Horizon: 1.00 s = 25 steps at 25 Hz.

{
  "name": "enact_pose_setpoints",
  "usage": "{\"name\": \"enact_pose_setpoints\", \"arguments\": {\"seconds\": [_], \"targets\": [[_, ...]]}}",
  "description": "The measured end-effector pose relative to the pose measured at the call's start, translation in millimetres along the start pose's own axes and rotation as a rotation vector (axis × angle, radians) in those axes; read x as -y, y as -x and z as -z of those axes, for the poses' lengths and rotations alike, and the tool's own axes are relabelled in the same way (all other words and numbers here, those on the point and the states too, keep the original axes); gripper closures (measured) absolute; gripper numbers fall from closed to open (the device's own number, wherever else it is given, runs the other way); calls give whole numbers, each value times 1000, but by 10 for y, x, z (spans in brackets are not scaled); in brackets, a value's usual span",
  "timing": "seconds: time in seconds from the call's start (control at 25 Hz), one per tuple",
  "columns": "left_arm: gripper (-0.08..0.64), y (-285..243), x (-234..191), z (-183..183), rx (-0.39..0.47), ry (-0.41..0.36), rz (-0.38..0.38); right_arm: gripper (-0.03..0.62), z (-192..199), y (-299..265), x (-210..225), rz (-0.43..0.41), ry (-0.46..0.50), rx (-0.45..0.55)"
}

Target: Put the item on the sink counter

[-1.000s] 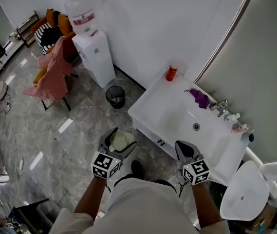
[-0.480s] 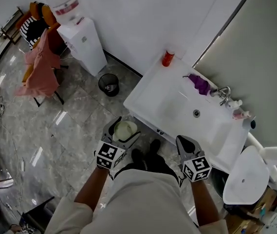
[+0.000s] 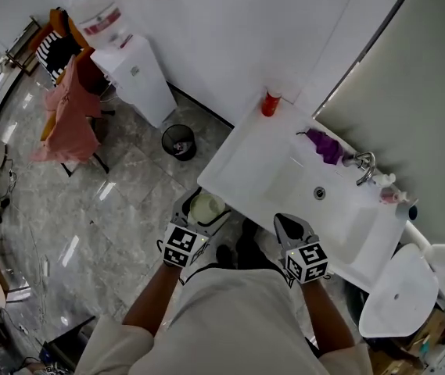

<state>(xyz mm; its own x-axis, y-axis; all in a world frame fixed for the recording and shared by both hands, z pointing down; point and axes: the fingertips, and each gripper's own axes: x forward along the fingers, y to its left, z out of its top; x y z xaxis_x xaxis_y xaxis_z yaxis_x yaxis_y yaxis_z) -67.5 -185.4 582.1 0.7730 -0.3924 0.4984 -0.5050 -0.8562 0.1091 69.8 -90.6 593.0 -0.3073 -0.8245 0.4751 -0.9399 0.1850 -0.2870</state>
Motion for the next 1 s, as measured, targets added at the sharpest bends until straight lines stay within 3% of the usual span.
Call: {"name": "enact_pose_setpoints", "arguments": {"seconds": [0.4, 0.64, 1.0], "targets": [[150, -905, -330, 84, -72, 8, -37, 581, -64, -732, 567, -95, -14, -89], [150, -1465, -585, 333, -102, -51, -91, 581, 45, -1047, 801, -143, -25, -144], [150, -2229, -857, 748, -218, -47, -112, 581, 117, -1373, 1060, -186, -71, -182]]}}
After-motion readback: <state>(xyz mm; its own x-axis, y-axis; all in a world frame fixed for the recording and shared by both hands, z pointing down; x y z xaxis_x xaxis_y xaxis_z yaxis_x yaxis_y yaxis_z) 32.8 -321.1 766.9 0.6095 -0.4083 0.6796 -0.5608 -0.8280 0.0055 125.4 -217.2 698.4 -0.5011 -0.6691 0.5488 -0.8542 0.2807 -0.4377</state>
